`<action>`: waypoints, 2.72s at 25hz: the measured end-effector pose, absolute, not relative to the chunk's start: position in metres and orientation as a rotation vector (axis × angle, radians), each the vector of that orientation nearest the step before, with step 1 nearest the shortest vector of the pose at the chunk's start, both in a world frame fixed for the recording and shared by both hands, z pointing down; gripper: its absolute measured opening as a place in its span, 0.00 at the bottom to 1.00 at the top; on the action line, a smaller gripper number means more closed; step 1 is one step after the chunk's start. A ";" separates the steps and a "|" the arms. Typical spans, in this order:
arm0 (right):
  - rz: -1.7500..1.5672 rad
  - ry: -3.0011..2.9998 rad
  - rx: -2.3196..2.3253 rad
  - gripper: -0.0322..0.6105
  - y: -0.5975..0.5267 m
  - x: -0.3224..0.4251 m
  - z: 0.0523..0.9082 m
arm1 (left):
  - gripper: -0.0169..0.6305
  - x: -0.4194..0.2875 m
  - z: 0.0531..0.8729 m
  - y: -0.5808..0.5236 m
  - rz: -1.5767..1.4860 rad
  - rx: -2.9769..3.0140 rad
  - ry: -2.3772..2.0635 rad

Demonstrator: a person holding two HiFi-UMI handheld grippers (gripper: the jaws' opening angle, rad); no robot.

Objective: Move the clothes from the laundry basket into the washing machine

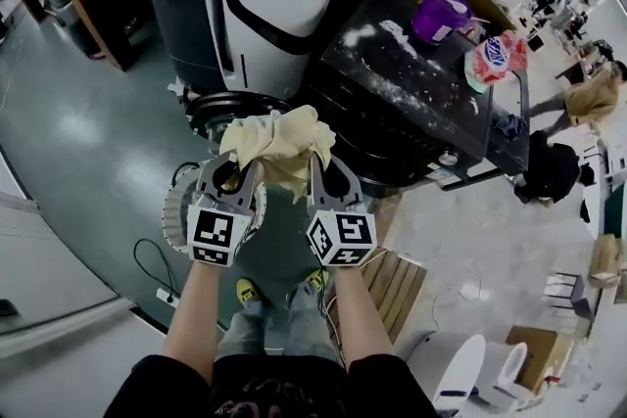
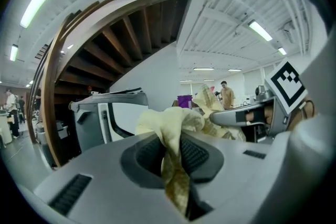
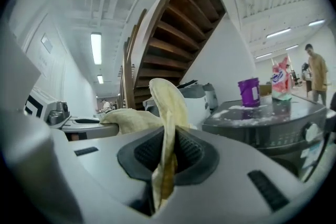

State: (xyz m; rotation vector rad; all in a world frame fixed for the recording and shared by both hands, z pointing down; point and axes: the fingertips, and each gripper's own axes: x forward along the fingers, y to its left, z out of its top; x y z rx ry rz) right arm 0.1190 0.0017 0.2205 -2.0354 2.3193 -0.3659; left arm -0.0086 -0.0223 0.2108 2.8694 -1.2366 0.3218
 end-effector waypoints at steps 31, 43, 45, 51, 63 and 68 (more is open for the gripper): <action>-0.450 1.872 -2.415 0.11 0.038 0.395 0.295 | 0.12 0.288 0.283 -0.029 0.402 3.089 -0.606; -0.420 1.888 -2.387 0.11 0.035 0.402 0.372 | 0.12 0.296 0.364 -0.033 0.316 3.058 -0.678; -0.412 1.923 -2.371 0.11 0.037 0.401 0.389 | 0.12 0.296 0.384 -0.027 0.308 3.045 -0.705; -0.396 1.943 -2.383 0.11 0.040 0.411 0.466 | 0.12 0.311 0.461 -0.028 0.275 3.054 -0.702; -0.250 1.914 -2.388 0.11 -0.013 0.445 0.587 | 0.12 0.355 0.579 -0.082 0.161 3.155 -0.690; -0.204 1.890 -2.408 0.11 -0.042 0.469 0.620 | 0.12 0.377 0.614 -0.110 0.129 3.196 -0.695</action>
